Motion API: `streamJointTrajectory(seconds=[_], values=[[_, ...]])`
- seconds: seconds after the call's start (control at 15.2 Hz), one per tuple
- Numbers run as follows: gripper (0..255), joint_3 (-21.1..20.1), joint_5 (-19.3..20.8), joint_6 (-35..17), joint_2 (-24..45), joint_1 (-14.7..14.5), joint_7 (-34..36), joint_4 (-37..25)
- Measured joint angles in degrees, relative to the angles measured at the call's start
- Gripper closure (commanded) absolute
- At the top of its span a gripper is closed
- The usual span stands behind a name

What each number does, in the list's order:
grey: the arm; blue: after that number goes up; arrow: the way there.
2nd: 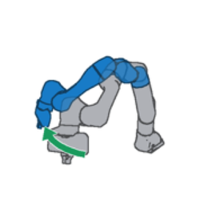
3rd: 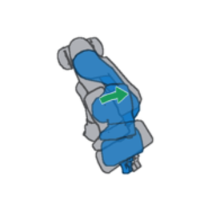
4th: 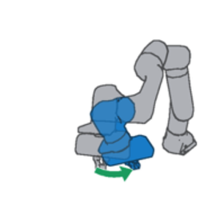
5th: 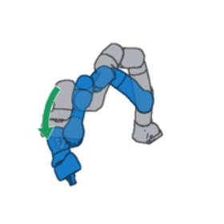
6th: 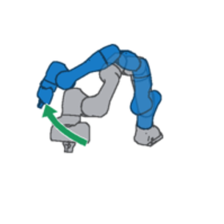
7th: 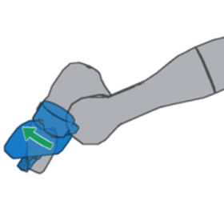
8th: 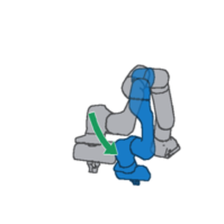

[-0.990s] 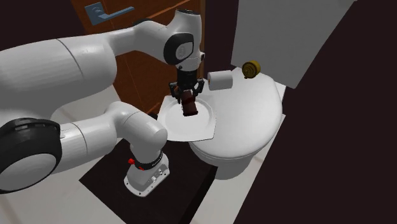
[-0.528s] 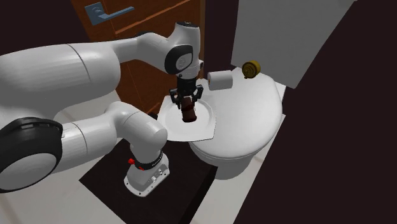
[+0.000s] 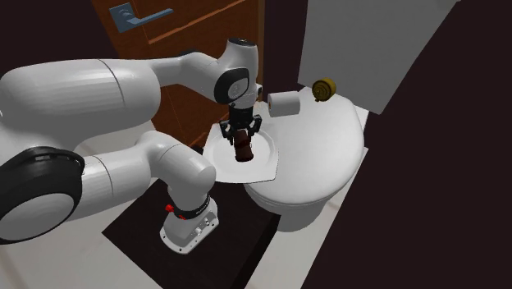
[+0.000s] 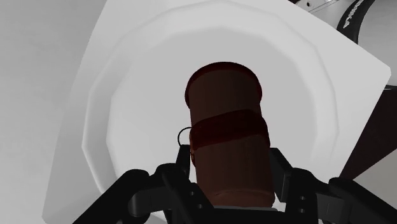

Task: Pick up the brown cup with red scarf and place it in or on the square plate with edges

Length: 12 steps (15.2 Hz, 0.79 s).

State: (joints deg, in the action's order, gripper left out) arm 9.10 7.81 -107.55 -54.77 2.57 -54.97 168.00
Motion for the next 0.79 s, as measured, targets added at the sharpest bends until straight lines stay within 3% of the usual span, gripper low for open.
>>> streamJointTrajectory(seconds=[0.2, 0.26, 0.66, 0.79], values=[[255, 0.0, 0.0, -0.1, 0.0, 0.0, 0.0, 0.0], [0, 0.0, 0.0, -0.1, 0.0, 0.0, 0.0, 0.0], [0, 0.0, 0.1, -0.1, 0.1, 0.1, 0.0, 0.1], [0, -0.3, -0.2, 2.4, -0.3, -0.1, -0.1, -2.1]])
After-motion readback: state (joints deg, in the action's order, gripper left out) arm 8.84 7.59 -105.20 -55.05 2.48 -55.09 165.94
